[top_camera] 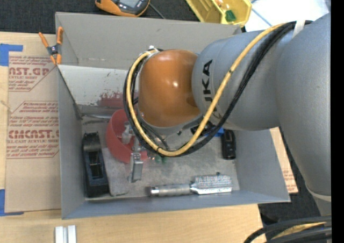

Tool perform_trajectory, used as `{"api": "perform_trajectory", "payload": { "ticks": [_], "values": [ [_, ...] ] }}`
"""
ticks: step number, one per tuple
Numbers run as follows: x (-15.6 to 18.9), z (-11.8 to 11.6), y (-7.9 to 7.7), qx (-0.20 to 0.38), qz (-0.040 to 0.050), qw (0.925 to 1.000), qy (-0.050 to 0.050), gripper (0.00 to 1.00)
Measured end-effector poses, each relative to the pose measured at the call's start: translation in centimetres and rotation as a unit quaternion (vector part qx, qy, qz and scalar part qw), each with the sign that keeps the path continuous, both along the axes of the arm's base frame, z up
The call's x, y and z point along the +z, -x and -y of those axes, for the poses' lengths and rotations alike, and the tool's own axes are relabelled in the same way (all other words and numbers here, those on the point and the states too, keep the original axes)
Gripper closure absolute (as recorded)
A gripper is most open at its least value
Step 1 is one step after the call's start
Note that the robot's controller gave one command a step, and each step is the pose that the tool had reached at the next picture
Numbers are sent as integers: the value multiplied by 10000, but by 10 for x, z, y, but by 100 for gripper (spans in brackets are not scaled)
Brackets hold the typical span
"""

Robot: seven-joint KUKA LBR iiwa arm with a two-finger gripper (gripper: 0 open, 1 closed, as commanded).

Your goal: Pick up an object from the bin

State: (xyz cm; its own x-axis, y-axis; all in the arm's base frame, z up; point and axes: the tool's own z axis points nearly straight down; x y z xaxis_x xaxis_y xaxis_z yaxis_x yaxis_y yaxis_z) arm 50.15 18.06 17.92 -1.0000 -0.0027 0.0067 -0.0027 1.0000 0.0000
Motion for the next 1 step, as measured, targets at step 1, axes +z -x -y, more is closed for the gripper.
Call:
{"api": "perform_trajectory", "payload": {
  "ticks": [1],
  "values": [
    [3, 1, -2, -10, 35, 10000, -7, 0]
  ]
}}
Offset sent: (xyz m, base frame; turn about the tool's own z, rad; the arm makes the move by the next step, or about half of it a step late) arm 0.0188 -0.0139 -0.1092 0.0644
